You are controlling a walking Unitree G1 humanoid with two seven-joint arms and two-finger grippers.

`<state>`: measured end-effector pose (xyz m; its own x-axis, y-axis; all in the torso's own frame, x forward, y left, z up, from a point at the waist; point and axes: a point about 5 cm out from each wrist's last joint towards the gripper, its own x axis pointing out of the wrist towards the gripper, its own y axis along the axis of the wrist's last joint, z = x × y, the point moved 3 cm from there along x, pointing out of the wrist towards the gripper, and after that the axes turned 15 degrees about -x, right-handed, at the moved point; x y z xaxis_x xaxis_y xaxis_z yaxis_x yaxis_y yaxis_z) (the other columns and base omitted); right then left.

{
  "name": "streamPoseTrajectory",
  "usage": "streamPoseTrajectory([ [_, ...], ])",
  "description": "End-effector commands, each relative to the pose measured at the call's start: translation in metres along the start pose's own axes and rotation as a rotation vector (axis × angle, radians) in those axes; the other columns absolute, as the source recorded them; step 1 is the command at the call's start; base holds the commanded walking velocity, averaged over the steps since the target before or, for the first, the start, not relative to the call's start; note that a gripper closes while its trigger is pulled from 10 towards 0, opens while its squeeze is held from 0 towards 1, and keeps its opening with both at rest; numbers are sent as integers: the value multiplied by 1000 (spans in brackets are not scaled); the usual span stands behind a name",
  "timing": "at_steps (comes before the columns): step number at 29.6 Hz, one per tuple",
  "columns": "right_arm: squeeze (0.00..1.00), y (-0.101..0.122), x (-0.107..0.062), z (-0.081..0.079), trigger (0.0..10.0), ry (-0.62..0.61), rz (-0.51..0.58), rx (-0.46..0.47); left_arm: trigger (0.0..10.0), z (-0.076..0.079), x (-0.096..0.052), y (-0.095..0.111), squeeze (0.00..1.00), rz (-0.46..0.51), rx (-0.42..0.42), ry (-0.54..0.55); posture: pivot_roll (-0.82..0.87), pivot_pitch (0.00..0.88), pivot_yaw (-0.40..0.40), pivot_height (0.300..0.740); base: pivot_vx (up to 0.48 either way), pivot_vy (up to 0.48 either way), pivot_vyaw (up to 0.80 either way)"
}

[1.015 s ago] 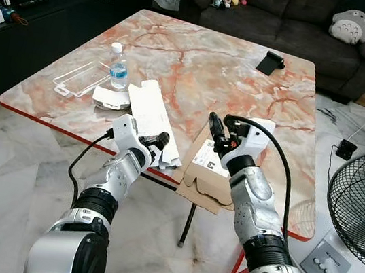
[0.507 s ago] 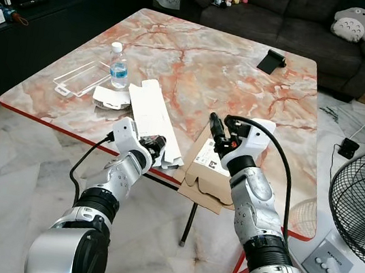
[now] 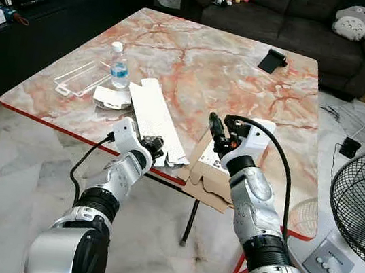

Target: Picking trash to rubbish bin

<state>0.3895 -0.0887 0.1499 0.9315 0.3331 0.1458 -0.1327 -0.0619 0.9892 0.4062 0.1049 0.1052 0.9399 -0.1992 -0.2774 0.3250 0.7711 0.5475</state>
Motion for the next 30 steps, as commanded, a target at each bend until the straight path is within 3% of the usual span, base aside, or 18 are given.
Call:
streamPoseTrajectory([
  [1, 0, 2, 1, 0, 10000, -4, 4, 7, 0, 0, 0, 2, 0, 10, 12, 1, -24, 71, -36, 740, 0, 0, 0],
  [8, 0, 2, 3, -3, 10000, 0, 6, 17, 0, 9, -1, 10, 0, 34, 68, -38, -17, 60, -33, 740, 0, 0, 0],
  [14, 0, 3, 4, -5, 10000, 4, 7, 28, 0, 18, -4, 18, 0, 65, 261, -73, -12, 58, -27, 740, 0, 0, 0],
  [15, 0, 4, 5, -6, 10000, 3, 12, 30, 10000, 19, -5, 21, 0, 79, 305, -81, -6, 54, -19, 740, 0, 0, 0],
  [16, 0, 5, 5, -7, 10000, -3, 18, 38, 10000, 23, -7, 25, 0, 104, 363, -94, 0, 56, -14, 740, 0, 0, 0],
  [24, 0, 3, 5, -5, 10000, -15, 13, 47, 10000, 34, -16, 39, 0, 236, 557, -128, 36, 47, -33, 740, 0, 0, 0],
  [30, 0, 9, 6, 2, 10000, -27, 27, 42, 10000, 45, -25, 46, 0, 327, 665, -159, 38, 52, -43, 740, 0, 0, 0],
])
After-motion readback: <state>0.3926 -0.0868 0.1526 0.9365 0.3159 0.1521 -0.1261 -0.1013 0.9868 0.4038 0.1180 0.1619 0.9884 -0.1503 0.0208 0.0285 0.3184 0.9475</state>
